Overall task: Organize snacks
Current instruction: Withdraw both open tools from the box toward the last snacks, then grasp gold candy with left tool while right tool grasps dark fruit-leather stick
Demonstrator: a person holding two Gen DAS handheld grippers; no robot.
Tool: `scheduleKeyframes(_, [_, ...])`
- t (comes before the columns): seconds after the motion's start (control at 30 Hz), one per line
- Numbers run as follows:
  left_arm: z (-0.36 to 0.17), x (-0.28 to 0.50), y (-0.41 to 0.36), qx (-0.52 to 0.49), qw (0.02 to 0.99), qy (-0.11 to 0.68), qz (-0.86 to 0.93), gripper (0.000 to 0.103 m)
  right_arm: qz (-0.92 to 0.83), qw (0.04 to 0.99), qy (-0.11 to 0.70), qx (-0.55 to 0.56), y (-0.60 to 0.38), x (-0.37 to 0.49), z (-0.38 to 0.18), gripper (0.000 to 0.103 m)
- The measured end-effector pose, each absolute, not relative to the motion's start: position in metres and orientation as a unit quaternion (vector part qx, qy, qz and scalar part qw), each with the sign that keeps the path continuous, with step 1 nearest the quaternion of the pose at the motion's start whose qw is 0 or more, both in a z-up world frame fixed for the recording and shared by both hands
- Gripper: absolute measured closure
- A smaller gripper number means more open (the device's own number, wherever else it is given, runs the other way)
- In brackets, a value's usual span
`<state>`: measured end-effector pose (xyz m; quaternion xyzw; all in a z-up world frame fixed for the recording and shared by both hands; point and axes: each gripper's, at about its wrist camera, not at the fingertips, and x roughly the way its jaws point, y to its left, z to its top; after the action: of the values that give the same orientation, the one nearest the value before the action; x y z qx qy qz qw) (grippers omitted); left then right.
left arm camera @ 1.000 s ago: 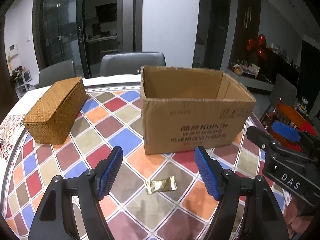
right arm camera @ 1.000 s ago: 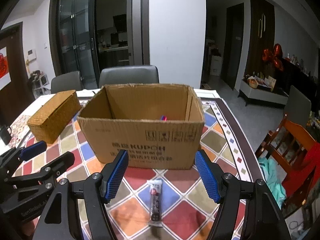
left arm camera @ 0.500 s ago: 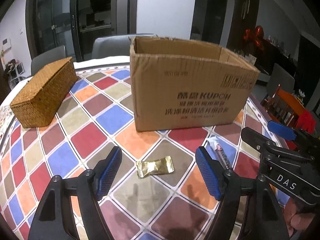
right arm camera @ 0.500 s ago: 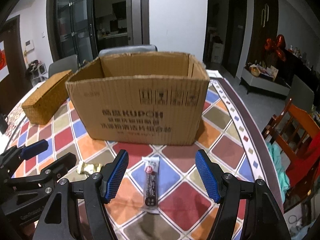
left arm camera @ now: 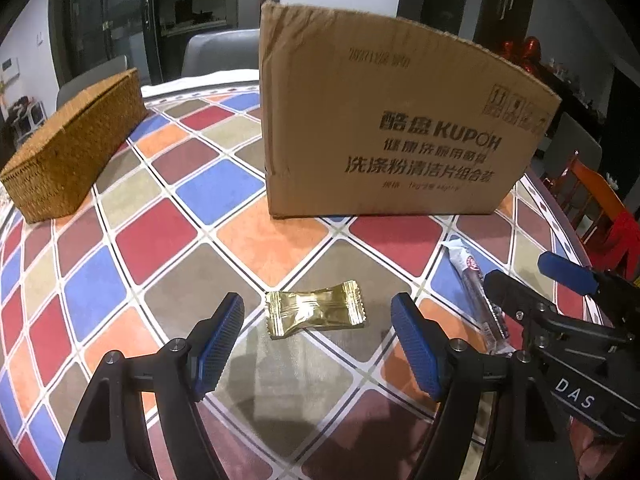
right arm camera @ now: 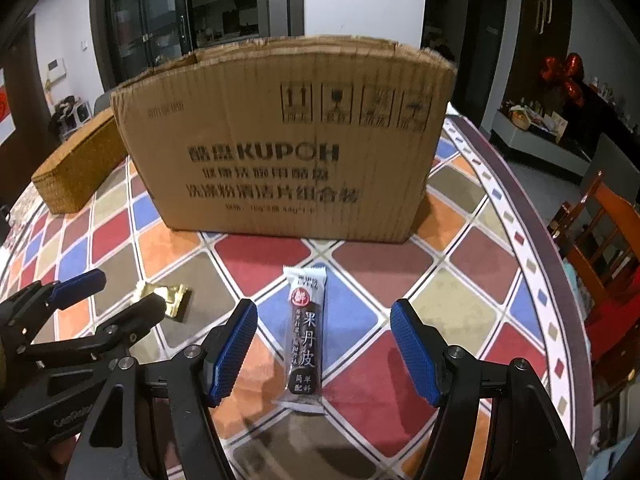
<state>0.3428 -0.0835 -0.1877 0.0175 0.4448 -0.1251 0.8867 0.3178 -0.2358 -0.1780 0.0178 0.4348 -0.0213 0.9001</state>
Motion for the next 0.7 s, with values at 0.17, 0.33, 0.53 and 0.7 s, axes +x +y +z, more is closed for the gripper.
scheduleKeyframes(0.17, [-0.195,0.348,-0.084,0.015,0.885,0.45,-0.12,0.028,-0.023,0.895,0.445,0.018,-0.236,0.324,-0.186,0.033])
scheduleKeyframes(0.33, [-0.203,0.353,-0.084,0.011,0.882,0.458,-0.113,0.028,-0.023,0.891,0.453,0.022,-0.235,0.33,-0.194,0.033])
scheduleKeyframes(0.53, [-0.211,0.356,-0.084,0.016,0.88,0.463,-0.107,0.034,-0.02,0.887,0.461,0.023,-0.231,0.335,-0.203,0.033])
scheduleKeyframes(0.7, [-0.21,0.356,-0.084,0.021,0.883,0.457,-0.103,0.044,-0.025,0.885,0.465,0.031,-0.232,0.336,-0.207,0.038])
